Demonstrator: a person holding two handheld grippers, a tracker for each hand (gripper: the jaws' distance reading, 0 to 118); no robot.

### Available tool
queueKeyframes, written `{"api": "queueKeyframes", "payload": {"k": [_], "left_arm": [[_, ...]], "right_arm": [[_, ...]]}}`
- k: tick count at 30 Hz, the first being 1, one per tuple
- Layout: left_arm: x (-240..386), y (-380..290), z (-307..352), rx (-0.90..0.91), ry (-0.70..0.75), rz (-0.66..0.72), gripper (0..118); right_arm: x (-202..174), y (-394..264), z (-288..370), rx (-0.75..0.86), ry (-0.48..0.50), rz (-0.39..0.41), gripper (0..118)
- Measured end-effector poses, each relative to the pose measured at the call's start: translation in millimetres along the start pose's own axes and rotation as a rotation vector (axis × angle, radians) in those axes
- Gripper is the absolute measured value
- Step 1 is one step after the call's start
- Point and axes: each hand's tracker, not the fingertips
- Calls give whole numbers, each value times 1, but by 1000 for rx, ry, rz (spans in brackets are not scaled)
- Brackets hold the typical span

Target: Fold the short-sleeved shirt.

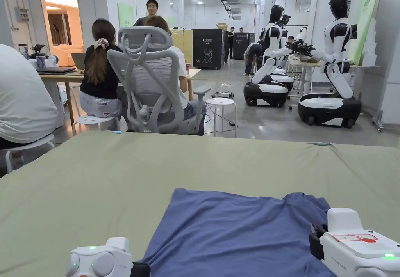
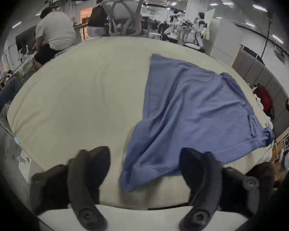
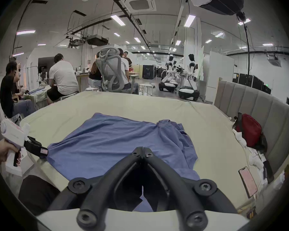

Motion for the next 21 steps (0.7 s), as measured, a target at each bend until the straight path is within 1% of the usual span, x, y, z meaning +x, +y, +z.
{"api": "queueKeyframes", "payload": {"k": [1,2,3,4,5,6,7,8,10,11,13,15,16,17,18,19,20,21], "left_arm": [[-1,-3,-6,-34,-11,8,78],[0,-6,-9,-69,-12,4,68],[2,-9,-14,-104,4,-28,56],[3,-10,-13,-66,42,-67,53],[5,-7,-6,-57,21,-38,40],[7,-3,0,-29,22,-18,12],[11,-1,8,22,-8,-17,2],[17,1,17,62,19,-22,2],[30,6,27,91,44,-128,2],[36,7,29,87,50,-156,2],[42,10,34,96,52,-162,2],[42,15,32,102,44,-146,2],[42,16,32,101,41,-142,2],[42,16,32,100,44,-141,2],[48,14,37,102,50,-145,2],[49,13,38,101,51,-145,2],[49,13,39,99,50,-141,2],[49,11,41,97,49,-139,2]], "right_arm": [[3,-1,0,-4,-4,2,0],[6,-1,1,-7,-8,3,0],[10,-2,2,-12,-12,1,0],[14,-2,3,-17,-18,0,0],[20,-3,5,-22,-27,1,0],[27,-3,7,-26,-35,2,0],[36,-4,9,-40,-47,4,0],[44,-5,10,-61,-61,6,0],[65,-9,12,-117,-96,13,0],[75,-12,11,-160,-110,10,0],[95,-22,5,-264,-122,-14,0],[110,-38,2,-313,-113,-33,0],[114,-47,-1,-342,-108,-31,3],[118,-54,-4,-372,-99,-44,27],[121,-61,-7,-407,-95,-61,65],[124,-68,-9,-412,-79,-92,99],[123,-75,-12,-412,-79,-103,118],[124,-82,-13,-413,-67,-109,118]]}}
